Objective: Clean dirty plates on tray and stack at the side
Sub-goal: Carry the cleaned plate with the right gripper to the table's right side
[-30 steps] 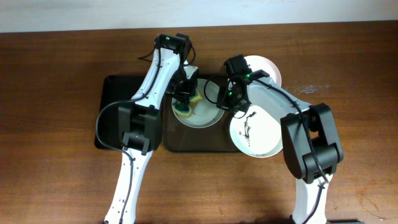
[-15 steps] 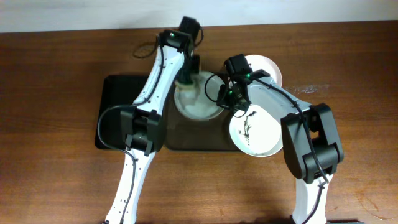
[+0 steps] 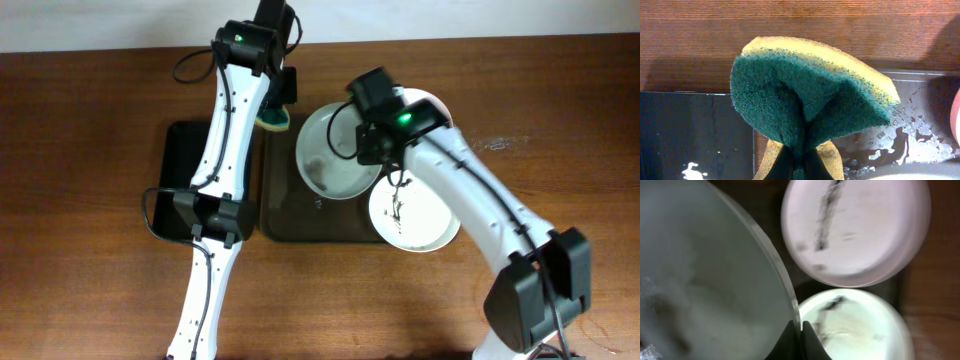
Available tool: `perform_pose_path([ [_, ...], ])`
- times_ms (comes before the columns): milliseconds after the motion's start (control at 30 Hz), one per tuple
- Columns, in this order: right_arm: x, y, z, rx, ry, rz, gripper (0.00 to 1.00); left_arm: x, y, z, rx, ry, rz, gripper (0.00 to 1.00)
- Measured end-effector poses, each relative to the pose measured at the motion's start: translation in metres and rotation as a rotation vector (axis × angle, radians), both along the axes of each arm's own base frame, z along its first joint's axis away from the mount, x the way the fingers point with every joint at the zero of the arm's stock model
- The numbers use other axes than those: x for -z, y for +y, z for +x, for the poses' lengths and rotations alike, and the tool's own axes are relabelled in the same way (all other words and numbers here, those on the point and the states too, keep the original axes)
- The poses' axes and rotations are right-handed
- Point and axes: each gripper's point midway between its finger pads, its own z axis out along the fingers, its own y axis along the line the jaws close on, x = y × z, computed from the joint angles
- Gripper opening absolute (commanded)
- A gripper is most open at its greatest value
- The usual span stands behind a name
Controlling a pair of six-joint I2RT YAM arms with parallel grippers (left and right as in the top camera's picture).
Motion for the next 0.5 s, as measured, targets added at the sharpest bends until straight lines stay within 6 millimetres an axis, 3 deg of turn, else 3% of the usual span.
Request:
perform_pose_path([
  [67, -0.019, 0.016, -0.015, -0.019, -0.132, -0.242, 0.04, 0.001, 0.001, 0.0, -0.002, 0.005, 0.001, 0.0],
  [167, -0.054, 0.024, -0.027, -0.012, -0.326, -0.472, 0.04, 0.002, 0.0, -0.001, 0.0, 0.01, -0.001, 0.0],
  [233, -0.08, 0.033, -0.033, -0.005, -0.466, -0.584, 0.04, 0.002, 0.0, -0.001, 0.0, 0.011, 0.0, 0.0],
  [367, -0.115, 0.037, -0.041, 0.016, -0.628, -0.726, 0.04, 0.002, 0.0, -0.001, 0.0, 0.011, 0.0, 0.0],
  [467, -0.117, 0.039, -0.044, 0.006, -0.635, -0.743, 0.04, 0.002, 0.001, -0.001, 0.0, 0.012, 0.0, 0.0],
  [500, -0.108, 0.04, -0.043, -0.008, -0.591, -0.706, 0.04, 0.002, 0.001, -0.001, -0.001, 0.011, 0.0, 0.0],
])
